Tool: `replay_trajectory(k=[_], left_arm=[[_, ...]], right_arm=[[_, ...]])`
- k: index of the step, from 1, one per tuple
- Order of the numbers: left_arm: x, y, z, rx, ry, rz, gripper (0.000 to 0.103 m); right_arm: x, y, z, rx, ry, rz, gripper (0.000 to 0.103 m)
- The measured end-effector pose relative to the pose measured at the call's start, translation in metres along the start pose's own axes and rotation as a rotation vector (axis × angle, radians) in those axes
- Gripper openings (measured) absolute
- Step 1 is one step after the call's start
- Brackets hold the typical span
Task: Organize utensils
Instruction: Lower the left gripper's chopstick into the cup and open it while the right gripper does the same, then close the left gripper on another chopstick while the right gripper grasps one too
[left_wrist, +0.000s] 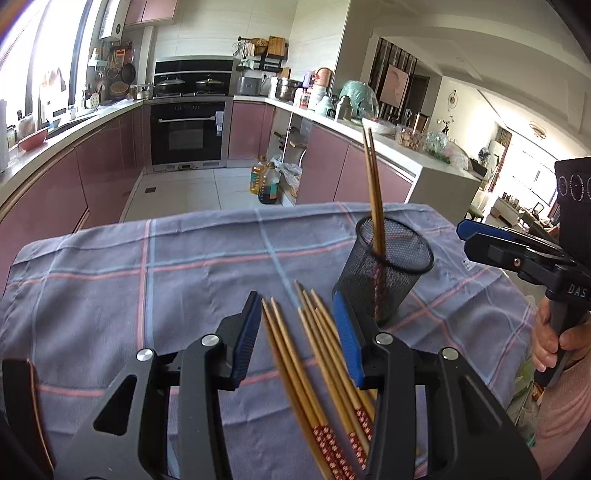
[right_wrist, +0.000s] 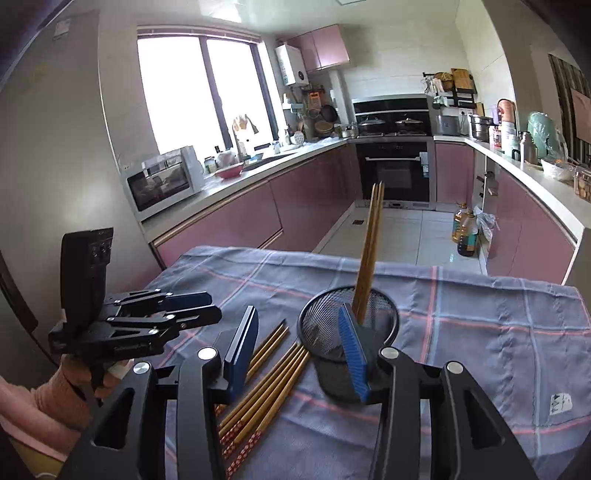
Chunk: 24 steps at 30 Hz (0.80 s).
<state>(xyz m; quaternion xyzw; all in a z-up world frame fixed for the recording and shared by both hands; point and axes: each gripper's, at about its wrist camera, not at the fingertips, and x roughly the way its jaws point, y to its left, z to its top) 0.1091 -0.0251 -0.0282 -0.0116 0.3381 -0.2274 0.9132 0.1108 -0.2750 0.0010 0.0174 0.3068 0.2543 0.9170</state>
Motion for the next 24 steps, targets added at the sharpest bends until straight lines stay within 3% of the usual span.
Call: replay_trajectory(k=[5, 11, 24], left_arm=[[0.011, 0.008, -0.035, 0.005, 0.084, 0.032, 0.040], [0.031, 0.006, -0.056, 0.018, 0.159, 0.031, 0.040], [0.047, 0.003, -0.065, 0.027, 0.214, 0.039, 0.038]], right_arm=[[0.034, 0.008, -0.038, 0.039, 0.138, 0.015, 0.043], [0.068, 0.013, -0.063, 0.064, 0.237, -0.011, 0.042], [0.088, 0.026, -0.072, 0.019, 0.290, -0.090, 0.035]])
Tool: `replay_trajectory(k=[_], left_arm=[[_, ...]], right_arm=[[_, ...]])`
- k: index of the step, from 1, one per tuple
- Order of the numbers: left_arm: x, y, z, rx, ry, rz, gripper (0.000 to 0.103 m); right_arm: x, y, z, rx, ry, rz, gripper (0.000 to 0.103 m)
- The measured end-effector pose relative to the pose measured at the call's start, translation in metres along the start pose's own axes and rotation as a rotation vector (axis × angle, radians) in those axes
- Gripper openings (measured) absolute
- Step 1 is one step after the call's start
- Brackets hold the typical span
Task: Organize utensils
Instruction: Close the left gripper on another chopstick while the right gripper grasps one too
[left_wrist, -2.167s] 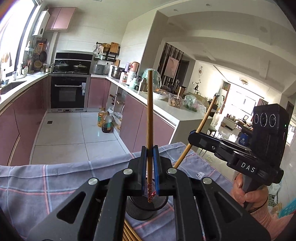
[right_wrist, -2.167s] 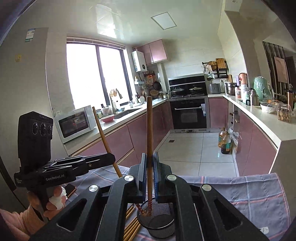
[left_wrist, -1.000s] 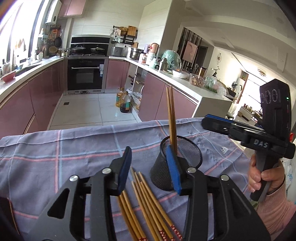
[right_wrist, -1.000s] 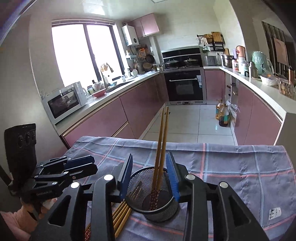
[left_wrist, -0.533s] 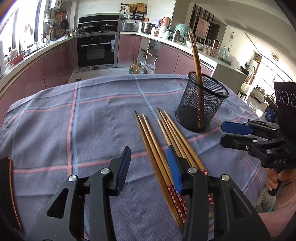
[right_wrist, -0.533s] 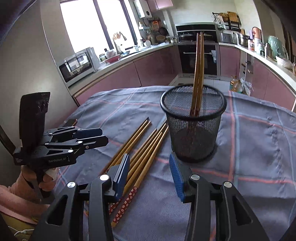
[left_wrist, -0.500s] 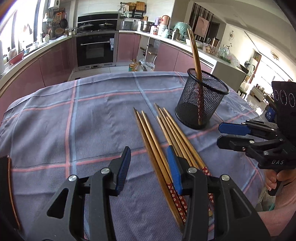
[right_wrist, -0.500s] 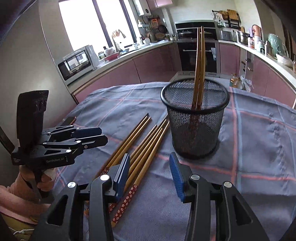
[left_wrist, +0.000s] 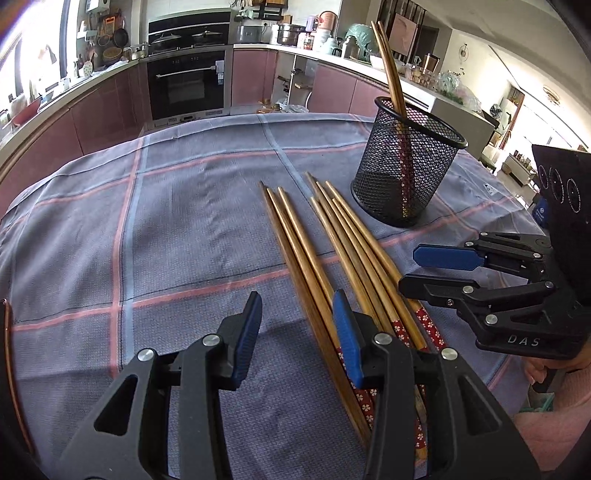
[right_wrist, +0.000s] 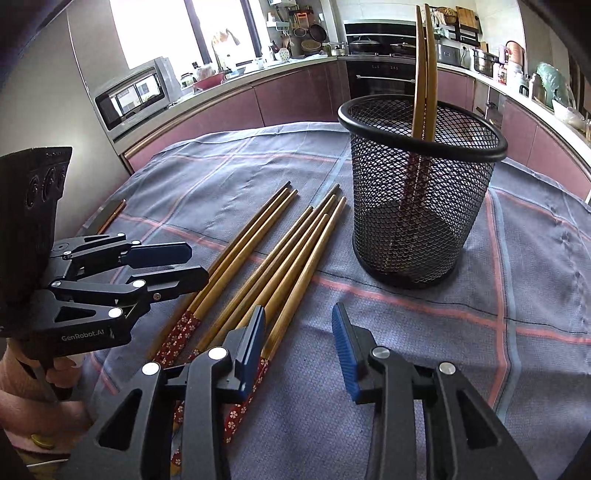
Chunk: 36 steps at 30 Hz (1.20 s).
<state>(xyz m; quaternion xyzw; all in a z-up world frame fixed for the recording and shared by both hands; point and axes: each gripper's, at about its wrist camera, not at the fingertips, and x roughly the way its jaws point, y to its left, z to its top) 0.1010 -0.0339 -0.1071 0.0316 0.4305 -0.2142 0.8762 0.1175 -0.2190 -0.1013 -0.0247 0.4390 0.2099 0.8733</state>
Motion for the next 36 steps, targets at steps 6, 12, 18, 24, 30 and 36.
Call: replay_trajectory(k=[6, 12, 18, 24, 30, 36], left_arm=[[0.003, 0.003, 0.000, -0.008, 0.008, -0.005, 0.035], [0.003, 0.009, -0.002, -0.020, 0.013, -0.012, 0.033], [0.011, 0.005, 0.005, 0.005, 0.027, 0.019, 0.032], [0.021, 0.004, 0.015, 0.005, 0.041, 0.034, 0.023], [0.026, 0.004, 0.020, -0.030, 0.037, 0.037, 0.011], [0.023, 0.009, 0.018, -0.086, 0.026, 0.027, 0.008]], right_arm=[[0.001, -0.004, 0.001, 0.003, 0.005, -0.006, 0.030], [0.001, -0.007, 0.001, 0.009, 0.014, -0.020, 0.023], [0.008, -0.002, 0.007, -0.008, 0.014, -0.053, 0.025], [0.017, -0.001, 0.015, -0.006, 0.002, -0.059, 0.025], [0.019, -0.006, 0.018, 0.031, -0.006, -0.046, 0.010], [0.015, -0.017, 0.017, 0.086, -0.016, -0.003, 0.007]])
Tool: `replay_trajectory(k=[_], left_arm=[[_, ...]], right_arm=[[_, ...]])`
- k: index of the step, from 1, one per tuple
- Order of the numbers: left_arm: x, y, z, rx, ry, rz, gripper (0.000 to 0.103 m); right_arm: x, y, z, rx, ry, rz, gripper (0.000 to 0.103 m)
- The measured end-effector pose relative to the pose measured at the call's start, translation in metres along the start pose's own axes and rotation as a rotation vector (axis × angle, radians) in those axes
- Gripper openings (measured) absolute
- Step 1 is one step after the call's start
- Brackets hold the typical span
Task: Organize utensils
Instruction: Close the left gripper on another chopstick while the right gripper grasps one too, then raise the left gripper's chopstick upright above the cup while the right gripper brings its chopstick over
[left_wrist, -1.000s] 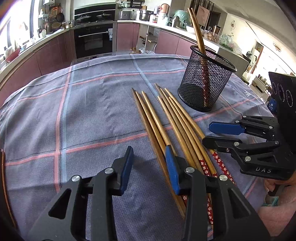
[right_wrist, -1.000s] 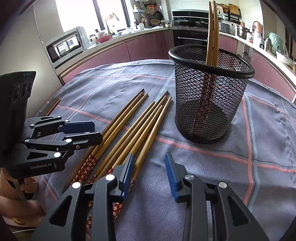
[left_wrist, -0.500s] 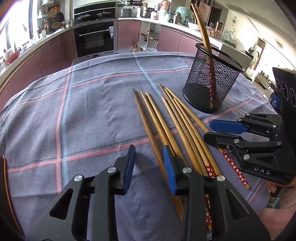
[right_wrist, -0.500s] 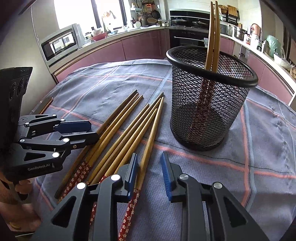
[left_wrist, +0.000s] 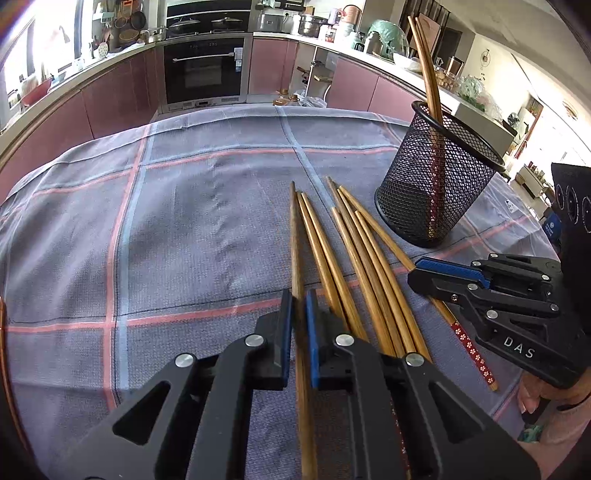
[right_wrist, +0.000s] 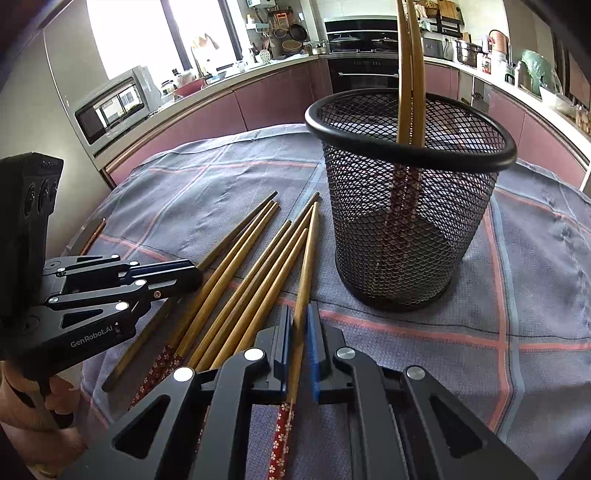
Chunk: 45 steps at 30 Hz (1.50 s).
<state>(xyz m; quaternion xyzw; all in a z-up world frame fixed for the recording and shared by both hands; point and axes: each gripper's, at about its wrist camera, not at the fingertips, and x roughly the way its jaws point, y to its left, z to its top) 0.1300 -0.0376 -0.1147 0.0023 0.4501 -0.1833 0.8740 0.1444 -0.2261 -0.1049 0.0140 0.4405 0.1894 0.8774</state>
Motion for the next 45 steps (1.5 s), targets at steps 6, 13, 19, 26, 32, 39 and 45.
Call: replay_trajectory(k=[6, 13, 19, 26, 32, 39, 45], left_arm=[[-0.015, 0.003, -0.001, -0.018, -0.032, -0.019, 0.008], [-0.047, 0.000, 0.001, -0.017, -0.087, -0.100, 0.008], [-0.077, -0.008, 0.008, -0.007, -0.138, -0.191, 0.008], [-0.116, -0.019, 0.018, 0.020, -0.211, -0.281, 0.008], [-0.138, -0.027, 0.033, 0.035, -0.280, -0.315, 0.008], [-0.148, -0.039, 0.070, 0.045, -0.353, -0.323, 0.008], [-0.161, -0.056, 0.104, 0.079, -0.417, -0.327, 0.008]], right_arm=[[-0.014, -0.005, -0.002, 0.018, -0.027, 0.041, 0.006], [-0.044, 0.000, -0.001, -0.001, -0.090, 0.131, 0.006], [-0.073, -0.005, 0.003, 0.001, -0.164, 0.166, 0.006], [-0.104, -0.015, 0.010, 0.016, -0.255, 0.177, 0.006], [-0.125, -0.024, 0.023, 0.011, -0.325, 0.170, 0.006], [-0.151, -0.029, 0.047, -0.022, -0.409, 0.149, 0.006], [-0.172, -0.038, 0.071, -0.045, -0.470, 0.108, 0.006]])
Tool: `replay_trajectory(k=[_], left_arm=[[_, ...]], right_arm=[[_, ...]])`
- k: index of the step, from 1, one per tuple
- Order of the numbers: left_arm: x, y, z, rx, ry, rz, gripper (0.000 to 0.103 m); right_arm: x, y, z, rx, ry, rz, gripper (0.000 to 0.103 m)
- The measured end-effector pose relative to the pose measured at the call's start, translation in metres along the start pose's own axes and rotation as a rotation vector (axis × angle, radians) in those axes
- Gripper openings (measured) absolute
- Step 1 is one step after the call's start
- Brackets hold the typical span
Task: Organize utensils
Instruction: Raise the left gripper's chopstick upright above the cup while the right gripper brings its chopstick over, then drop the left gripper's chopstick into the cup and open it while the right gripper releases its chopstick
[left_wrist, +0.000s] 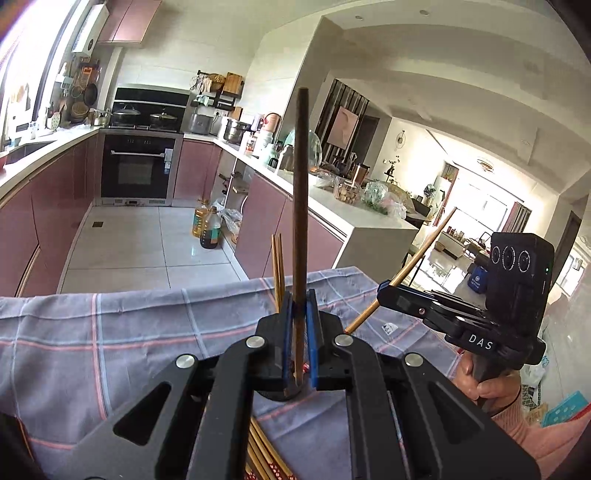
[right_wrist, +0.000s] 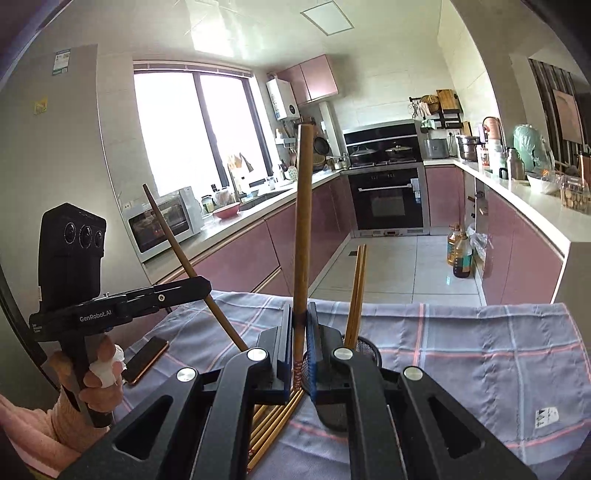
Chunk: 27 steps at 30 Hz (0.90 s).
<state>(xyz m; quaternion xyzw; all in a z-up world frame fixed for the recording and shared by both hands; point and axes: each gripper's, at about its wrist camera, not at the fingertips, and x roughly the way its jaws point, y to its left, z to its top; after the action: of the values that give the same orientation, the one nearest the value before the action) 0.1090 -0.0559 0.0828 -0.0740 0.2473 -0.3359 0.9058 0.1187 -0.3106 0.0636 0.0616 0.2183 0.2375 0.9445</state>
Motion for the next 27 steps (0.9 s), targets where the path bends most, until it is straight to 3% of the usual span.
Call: replay_trajectory(k=[5, 10, 21, 27], left_arm=[[0.015, -0.009, 0.020, 0.039, -0.014, 0.022, 0.008], [0.042, -0.013, 0.019, 0.072, 0.049, 0.057, 0.008], [0.095, 0.000, -0.020, 0.101, 0.269, 0.066, 0.008], [0.111, 0.006, -0.022, 0.090, 0.293, 0.063, 0.008]], right_arm=[[0.006, -0.009, 0.012, -0.009, -0.008, -0.030, 0.006], [0.023, -0.016, 0.011, -0.010, 0.021, -0.049, 0.006], [0.069, -0.024, -0.014, 0.008, 0.237, -0.046, 0.006], [0.088, -0.029, -0.019, 0.033, 0.282, -0.065, 0.006]])
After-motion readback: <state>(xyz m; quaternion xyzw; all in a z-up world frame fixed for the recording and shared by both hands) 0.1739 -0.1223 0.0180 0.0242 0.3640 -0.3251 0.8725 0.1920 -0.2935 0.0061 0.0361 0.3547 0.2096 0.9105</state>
